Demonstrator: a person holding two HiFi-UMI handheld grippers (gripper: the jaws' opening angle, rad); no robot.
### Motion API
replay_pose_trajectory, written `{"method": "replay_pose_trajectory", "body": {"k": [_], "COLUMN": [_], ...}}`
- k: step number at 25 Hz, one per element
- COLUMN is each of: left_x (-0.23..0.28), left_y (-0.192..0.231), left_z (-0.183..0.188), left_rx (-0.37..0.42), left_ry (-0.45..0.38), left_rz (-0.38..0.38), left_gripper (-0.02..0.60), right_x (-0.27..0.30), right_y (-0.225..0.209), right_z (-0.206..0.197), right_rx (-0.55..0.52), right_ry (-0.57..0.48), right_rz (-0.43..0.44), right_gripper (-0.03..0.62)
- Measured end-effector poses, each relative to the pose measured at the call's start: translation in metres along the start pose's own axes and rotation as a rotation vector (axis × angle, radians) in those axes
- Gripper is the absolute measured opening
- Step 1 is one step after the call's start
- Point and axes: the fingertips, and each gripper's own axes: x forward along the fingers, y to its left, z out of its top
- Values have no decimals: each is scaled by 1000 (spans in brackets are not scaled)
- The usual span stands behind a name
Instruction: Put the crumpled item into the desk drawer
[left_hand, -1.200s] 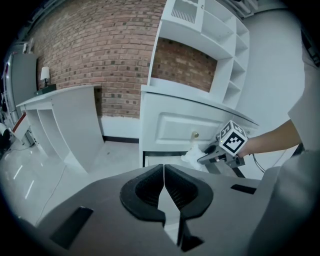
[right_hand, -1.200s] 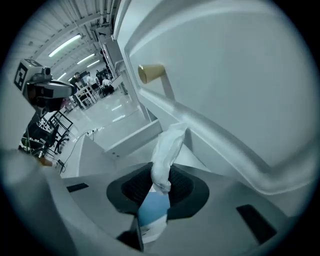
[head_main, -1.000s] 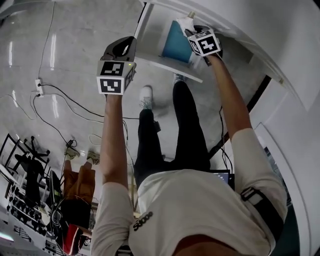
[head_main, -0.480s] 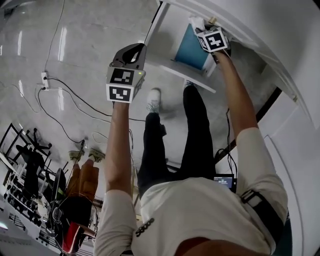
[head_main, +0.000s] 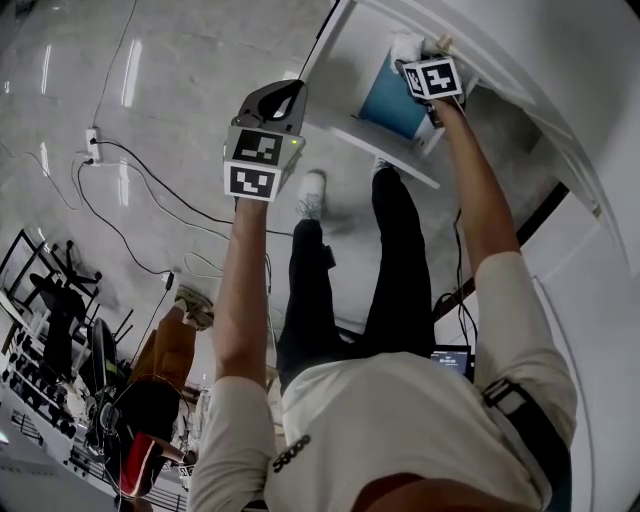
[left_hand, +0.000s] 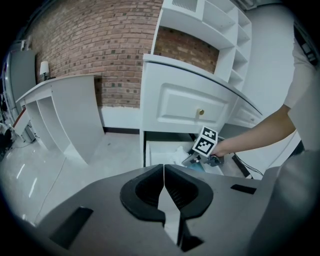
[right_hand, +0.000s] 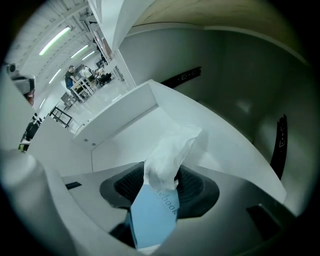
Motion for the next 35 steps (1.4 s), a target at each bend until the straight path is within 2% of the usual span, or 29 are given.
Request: {"method": "replay_pose_trajectory", "body": {"k": [7,15,20,21,27,32,35], "left_x": [-1,-12,-33,-37,-75,-139,-184], "left_y": [-6,-14,-18,-19,-37,-71,-83], "left_z": [13,33,46,48,65,91,122], "left_rx": [11,11,49,51,97,153,216], "left_ry": [-11,-30,-34,-40,-62,-95,-140], "left_rz": [-11,-30,-44,-45,-58,-62,-61], "left_gripper": [21,21,21,21,21,21,21], "right_x": [-14,-58,-101,-113,-193,-291,-366], "right_y": [-6,-6,2,3,12,42,64], "right_z": [-9,-16,-22,-23,-33,-47,-31], "right_rx": [-51,-53,-35,-32,14,49,56], "right_ry": [64,79,69,59,-37,-129,-212], "right_rz": [-31,-88,-125,-138,-207,-223,-265], "right_gripper": [246,252,250,236,23,6,6]}}
